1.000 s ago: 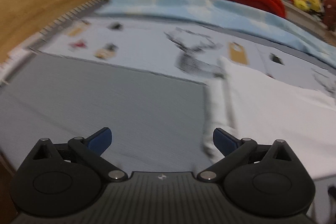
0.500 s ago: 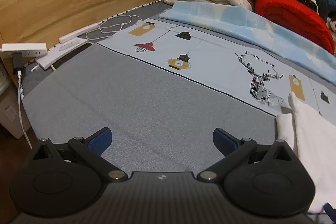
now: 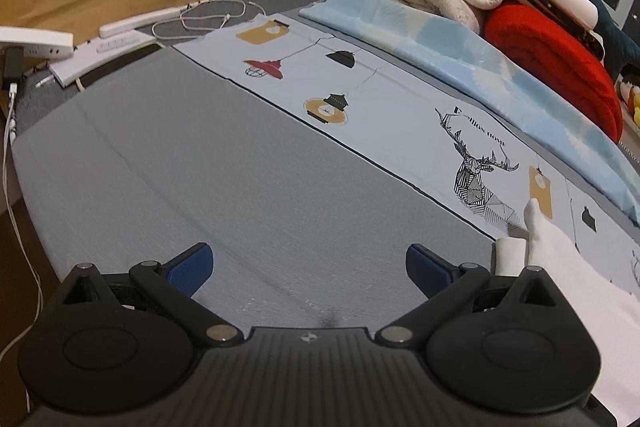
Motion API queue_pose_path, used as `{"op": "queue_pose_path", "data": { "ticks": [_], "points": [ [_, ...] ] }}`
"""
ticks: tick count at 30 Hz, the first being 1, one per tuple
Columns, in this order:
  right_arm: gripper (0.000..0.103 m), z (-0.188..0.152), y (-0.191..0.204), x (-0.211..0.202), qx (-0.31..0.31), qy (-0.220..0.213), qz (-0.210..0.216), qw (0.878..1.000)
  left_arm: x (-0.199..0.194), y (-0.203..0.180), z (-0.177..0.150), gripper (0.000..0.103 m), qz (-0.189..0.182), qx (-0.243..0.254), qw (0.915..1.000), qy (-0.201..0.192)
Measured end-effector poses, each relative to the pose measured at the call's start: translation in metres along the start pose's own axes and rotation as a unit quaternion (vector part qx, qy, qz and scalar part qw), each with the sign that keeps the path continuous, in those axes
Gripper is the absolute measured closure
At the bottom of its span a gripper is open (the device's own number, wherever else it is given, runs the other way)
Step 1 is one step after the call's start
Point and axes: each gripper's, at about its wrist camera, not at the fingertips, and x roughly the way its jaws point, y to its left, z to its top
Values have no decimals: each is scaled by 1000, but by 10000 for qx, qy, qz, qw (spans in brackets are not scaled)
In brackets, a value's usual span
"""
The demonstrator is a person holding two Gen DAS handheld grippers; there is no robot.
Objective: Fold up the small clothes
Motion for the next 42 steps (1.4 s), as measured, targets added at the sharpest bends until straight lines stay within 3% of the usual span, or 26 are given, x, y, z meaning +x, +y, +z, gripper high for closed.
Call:
{"op": "queue_pose_path", "data": {
  "ticks": [3,6,10,13,16,19,20,22,23,25,26,27,29,30,31,32,33,34,35,36,38,39,42],
  "points": [
    [89,9,-37,-5,924,80,552,9942,8,-6,-1,0,11,-70,9999,142],
    [89,30,-95,-17,1996,-153,907,9755,19,-15,-4,0,57,-25,9994,348],
    [89,36,-214,-44,3480,-559,1075,9296,31,-33,-8,0,227,102,9985,482],
    [89,-7,-311,-60,4573,-819,825,8817,38,-49,-11,0,241,110,9980,574],
    [89,-96,-380,-60,5700,-702,502,8171,43,-69,-15,0,106,174,9974,690],
    [89,-199,-403,-37,6742,-81,142,7383,46,-95,-22,0,56,415,9965,723],
    [89,-224,-402,-30,6950,92,54,7189,47,-103,-24,0,61,501,9960,740],
    [89,-256,-399,-22,7388,-186,386,6726,49,-116,-30,0,56,649,9947,791],
    [86,-254,-401,-22,7413,-189,462,6693,50,-122,-33,0,49,712,9941,817],
    [81,-241,-404,-23,7150,-175,483,6972,52,-131,-37,0,39,804,9932,845],
    [78,-238,-405,-25,7073,-180,478,7050,53,-135,-38,0,33,847,9927,854],
    [68,-238,-407,-26,7096,-156,497,7026,54,-137,-39,0,32,874,9925,856],
    [61,-241,-408,-30,7357,-73,458,6757,55,-142,-41,0,56,896,9922,867],
    [58,-240,-410,-35,7427,-50,358,6687,55,-143,-42,0,44,901,9920,881],
    [54,-237,-411,-40,7387,-26,183,6737,55,-145,-42,0,3,914,9918,894],
    [47,-233,-413,-46,7229,97,-92,6909,55,-146,-43,0,-37,941,9914,903],
    [45,-228,-410,-49,6936,338,-421,7183,55,-148,-44,0,-68,988,9909,907],
    [45,-219,-407,-47,6485,681,-713,7548,54,-150,-45,0,-92,1048,9904,899],
    [45,-218,-402,-52,6197,778,-780,7771,54,-153,-46,0,-110,1113,9898,887],
    [45,-217,-398,-57,6083,768,-833,7856,53,-157,-47,0,-123,1177,9892,862],
    [44,-214,-395,-71,6110,573,-846,7850,48,-164,-50,0,-184,1264,9890,742],
    [44,-212,-395,-79,6045,432,-735,7920,44,-168,-53,0,-255,1309,9887,680],
    [46,-192,-392,-84,5572,165,-396,8293,34,-189,-63,0,-581,1556,9846,549]
  ]
}}
